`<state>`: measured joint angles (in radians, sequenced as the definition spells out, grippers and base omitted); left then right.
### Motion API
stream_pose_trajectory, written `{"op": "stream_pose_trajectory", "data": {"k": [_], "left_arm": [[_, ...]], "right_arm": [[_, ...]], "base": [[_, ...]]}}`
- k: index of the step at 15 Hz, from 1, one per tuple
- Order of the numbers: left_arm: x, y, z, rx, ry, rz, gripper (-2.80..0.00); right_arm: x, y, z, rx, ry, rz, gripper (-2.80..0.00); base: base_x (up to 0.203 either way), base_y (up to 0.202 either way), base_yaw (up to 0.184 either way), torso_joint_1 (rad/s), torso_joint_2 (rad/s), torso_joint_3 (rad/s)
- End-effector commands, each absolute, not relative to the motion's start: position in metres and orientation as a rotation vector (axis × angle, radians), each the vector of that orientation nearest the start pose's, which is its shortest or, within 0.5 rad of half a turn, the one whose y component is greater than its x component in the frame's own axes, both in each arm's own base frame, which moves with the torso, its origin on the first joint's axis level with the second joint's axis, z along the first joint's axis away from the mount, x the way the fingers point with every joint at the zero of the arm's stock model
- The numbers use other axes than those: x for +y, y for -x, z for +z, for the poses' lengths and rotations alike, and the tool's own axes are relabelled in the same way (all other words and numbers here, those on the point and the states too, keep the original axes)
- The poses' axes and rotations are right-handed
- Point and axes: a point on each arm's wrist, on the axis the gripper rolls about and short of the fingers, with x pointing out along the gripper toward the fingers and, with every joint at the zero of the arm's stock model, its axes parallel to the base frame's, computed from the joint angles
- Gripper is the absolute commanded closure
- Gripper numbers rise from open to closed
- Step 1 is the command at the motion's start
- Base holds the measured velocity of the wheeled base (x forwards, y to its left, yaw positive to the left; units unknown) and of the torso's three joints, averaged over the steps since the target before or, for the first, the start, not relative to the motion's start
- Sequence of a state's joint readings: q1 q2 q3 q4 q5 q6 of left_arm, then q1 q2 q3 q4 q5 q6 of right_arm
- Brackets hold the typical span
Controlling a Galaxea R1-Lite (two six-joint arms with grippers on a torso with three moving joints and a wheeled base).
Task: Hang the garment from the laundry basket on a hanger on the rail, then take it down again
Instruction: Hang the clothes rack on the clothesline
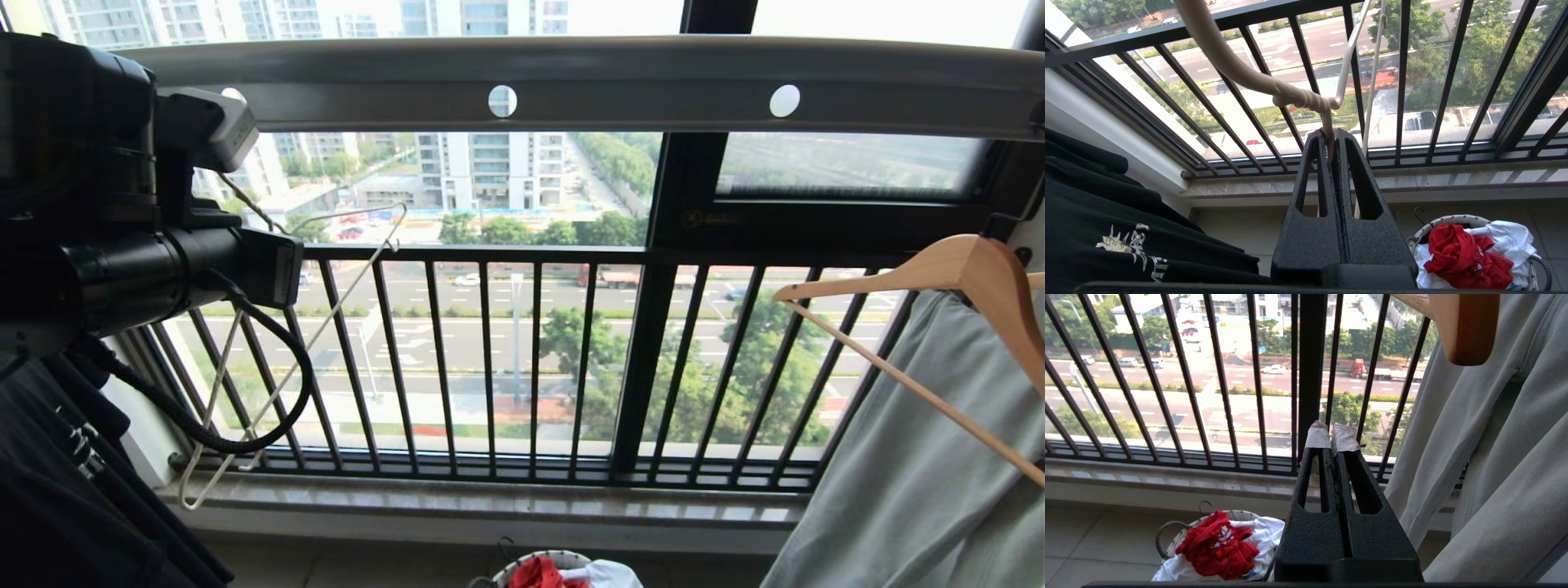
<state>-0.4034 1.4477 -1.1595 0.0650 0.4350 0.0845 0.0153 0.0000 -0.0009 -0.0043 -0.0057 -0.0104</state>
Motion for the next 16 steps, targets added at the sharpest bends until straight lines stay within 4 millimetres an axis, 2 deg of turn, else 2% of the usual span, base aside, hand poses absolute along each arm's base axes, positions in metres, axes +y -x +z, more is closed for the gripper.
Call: {"op": "stream_pose_trajectory", "data": {"k": [1, 11, 12, 13, 16], "left_arm": [[-0.0869, -0.2279, 0.2844, 0.330, -0.230, 0.020, 0.00], [-0.0842, -0.2216, 0.2807, 0.322, -0.227, 0.020, 0.00], [-0.0842, -0.2216, 0.2803, 0.324, -0.228, 0.020, -0.90], [-0.0841, -0.2212, 0.2806, 0.322, -0.227, 0.020, -2.80], [-0.0833, -0.2195, 0.2808, 0.321, -0.230, 0.021, -2.80]], "right_arm": [[-0.0005, 0.0229, 0.0763, -0.006, 0.011, 0.009, 0.00], [-0.0005, 0.0228, 0.0764, -0.005, 0.011, 0.009, 0.00], [-0.0005, 0.0228, 0.0763, -0.003, 0.011, 0.009, 0.00], [-0.0005, 0.0228, 0.0763, -0.003, 0.011, 0.009, 0.00], [-0.0005, 0.0228, 0.0763, -0.003, 0.011, 0.009, 0.00]], "base": [[0.000, 0.000, 0.000, 0.000, 0.00, 0.000], [0.000, 0.000, 0.000, 0.000, 0.00, 0.000], [0.000, 0.000, 0.000, 0.000, 0.00, 0.000], [0.000, 0.000, 0.000, 0.000, 0.00, 0.000], [0.000, 0.000, 0.000, 0.011, 0.00, 0.001]]}}
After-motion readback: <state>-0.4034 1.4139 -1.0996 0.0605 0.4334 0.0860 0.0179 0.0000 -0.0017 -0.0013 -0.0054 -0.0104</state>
